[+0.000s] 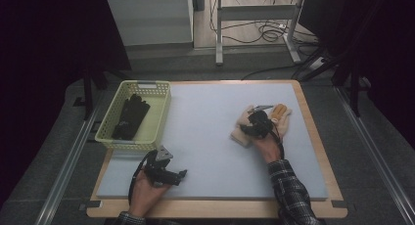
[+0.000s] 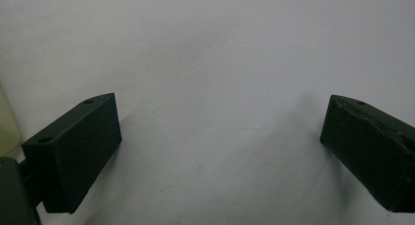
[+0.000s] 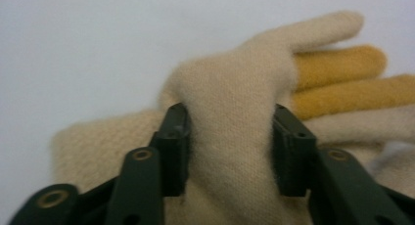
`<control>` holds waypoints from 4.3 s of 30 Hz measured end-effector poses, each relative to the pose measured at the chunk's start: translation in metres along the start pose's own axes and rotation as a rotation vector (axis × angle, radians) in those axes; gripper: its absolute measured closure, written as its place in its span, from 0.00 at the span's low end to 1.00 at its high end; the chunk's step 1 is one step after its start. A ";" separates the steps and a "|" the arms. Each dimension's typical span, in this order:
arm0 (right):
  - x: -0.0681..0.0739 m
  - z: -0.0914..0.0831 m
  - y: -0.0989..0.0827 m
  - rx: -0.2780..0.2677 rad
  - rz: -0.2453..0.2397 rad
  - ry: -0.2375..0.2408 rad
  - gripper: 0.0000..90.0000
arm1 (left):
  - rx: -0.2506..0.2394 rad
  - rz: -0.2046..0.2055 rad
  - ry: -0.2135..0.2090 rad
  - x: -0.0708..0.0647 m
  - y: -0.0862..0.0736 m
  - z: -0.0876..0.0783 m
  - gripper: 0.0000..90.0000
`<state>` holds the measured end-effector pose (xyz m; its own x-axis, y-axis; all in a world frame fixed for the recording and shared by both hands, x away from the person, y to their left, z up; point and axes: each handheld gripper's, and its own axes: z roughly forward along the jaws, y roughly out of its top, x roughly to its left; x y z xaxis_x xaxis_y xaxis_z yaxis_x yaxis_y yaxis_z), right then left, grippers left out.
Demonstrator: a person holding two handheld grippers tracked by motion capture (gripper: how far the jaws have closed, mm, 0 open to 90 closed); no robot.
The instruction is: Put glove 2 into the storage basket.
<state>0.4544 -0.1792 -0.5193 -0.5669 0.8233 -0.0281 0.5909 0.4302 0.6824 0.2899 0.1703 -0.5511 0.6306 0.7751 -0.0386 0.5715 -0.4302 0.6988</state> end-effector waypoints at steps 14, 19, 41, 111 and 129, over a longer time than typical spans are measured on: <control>0.053 -0.061 0.017 -0.118 -0.221 0.265 0.66 | -0.002 -0.002 0.001 0.000 0.000 0.000 0.02; 0.078 -0.045 0.009 -0.052 -0.305 0.349 0.62 | 0.000 -0.001 0.000 0.000 0.000 0.000 0.02; 0.034 -0.042 -0.019 -0.067 -0.158 0.202 0.36 | 0.000 0.000 0.001 0.000 0.000 0.000 0.02; 0.021 -0.107 -0.007 -0.209 -0.114 0.183 0.65 | -0.003 -0.003 0.002 0.000 0.000 0.000 0.02; 0.100 -0.064 0.007 -0.099 -0.250 0.284 0.63 | -0.004 -0.004 0.003 0.000 0.000 0.000 0.02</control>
<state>0.3651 -0.1173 -0.4707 -0.8309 0.5564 -0.0080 0.3644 0.5550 0.7478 0.2896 0.1701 -0.5513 0.6272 0.7779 -0.0393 0.5718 -0.4256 0.7014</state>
